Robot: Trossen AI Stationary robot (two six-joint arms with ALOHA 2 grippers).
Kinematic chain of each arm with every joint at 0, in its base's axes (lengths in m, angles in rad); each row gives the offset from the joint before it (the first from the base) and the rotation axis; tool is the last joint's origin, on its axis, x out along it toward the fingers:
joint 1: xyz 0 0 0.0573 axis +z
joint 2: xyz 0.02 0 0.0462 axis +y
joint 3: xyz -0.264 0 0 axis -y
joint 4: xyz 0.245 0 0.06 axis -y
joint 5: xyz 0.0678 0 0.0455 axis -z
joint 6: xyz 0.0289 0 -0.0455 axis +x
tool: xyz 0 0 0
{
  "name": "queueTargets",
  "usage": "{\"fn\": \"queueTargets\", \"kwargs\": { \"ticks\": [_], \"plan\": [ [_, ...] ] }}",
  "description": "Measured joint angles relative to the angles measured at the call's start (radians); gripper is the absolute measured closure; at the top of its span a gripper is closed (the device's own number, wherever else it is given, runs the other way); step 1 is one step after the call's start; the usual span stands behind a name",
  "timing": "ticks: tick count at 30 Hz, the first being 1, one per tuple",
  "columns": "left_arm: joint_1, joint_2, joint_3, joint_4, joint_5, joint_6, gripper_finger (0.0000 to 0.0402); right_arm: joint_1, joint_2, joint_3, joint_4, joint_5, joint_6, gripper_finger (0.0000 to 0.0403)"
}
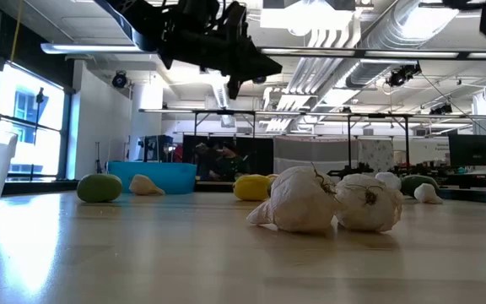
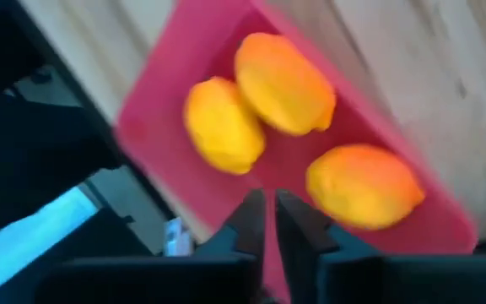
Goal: Sort produce into baskets
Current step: Adjust the red bin
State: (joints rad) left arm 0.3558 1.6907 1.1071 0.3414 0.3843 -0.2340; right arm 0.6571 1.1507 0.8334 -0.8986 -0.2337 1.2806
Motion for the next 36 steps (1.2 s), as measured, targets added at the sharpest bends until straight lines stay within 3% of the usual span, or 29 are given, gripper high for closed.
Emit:
{"fn": "queueTargets", "kwargs": {
  "ticks": [9, 20, 27, 36],
  "plan": [
    [0.069, -0.024, 0.000, -0.032, 0.067, 0.003, 0.0401, 0.141, -0.001, 0.115, 0.015, -0.037, 0.289, 0.0384],
    [0.074, -0.024, 0.000, -0.030, 0.070, 0.011, 0.0401, 0.323, 0.000, -0.019, 0.236, -0.121, 0.659, 0.0402],
    [0.076, -0.024, 0.000, -0.030, 0.069, 0.011, 0.0401, 0.385, 0.000, -0.092, 0.273, -0.106, 0.754, 0.0402],
    [0.076, -0.024, 0.000, -0.030, 0.053, 0.011, 0.0401, 0.401, 0.000, -0.114, 0.195, 0.002, 0.791, 0.0403]
  ]
}}
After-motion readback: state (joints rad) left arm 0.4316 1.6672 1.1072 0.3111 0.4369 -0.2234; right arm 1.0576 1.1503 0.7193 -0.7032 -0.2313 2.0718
